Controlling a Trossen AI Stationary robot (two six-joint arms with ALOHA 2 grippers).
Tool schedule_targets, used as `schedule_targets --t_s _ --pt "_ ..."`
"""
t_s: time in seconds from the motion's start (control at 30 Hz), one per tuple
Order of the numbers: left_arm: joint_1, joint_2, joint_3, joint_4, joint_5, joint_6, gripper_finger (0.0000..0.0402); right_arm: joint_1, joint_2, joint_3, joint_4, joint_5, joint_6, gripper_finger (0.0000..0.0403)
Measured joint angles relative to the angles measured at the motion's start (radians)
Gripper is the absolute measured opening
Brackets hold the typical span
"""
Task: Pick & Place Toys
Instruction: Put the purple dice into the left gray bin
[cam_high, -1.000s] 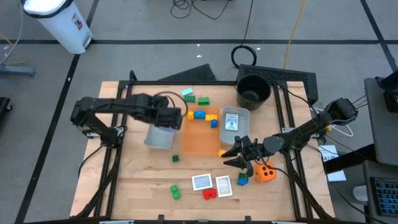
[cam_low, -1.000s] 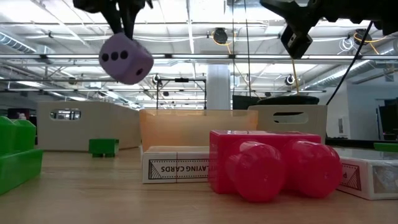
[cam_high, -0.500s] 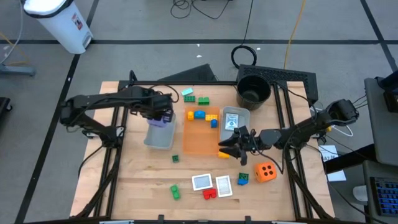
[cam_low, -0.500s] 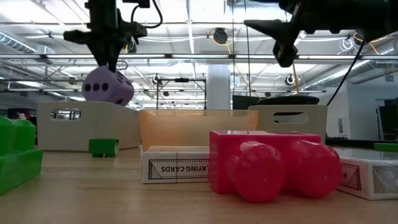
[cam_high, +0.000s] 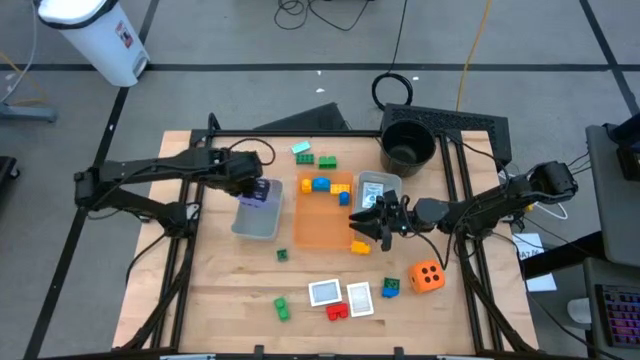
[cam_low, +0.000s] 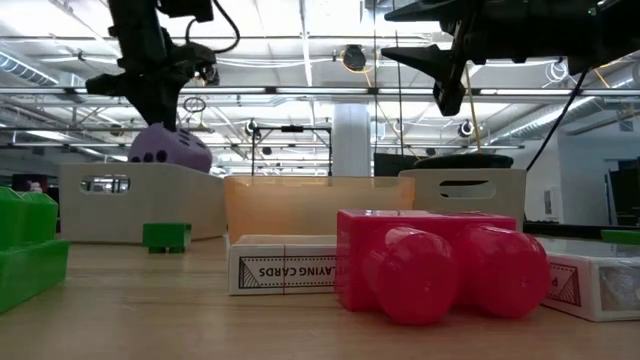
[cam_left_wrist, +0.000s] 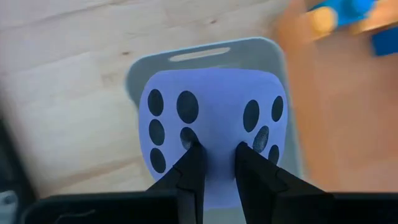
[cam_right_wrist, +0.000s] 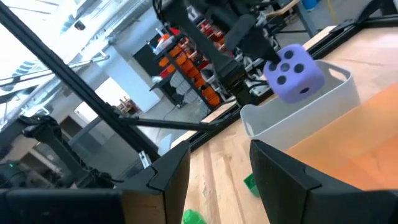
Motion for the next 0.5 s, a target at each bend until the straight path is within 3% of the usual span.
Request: schedule_targets --t_s 0.3,0.5 --pt "0.086 -0.234 -0.267 0.22 0.126 0.038 0.0066 -0.032 0.0 0.0 0.006 0.004 0.0 0.016" --pt "0.181 -0.327 -0.397 0.378 0.237 0.071 0.0066 -0.051 0.0 0.0 0.012 0.005 0.004 0.016"
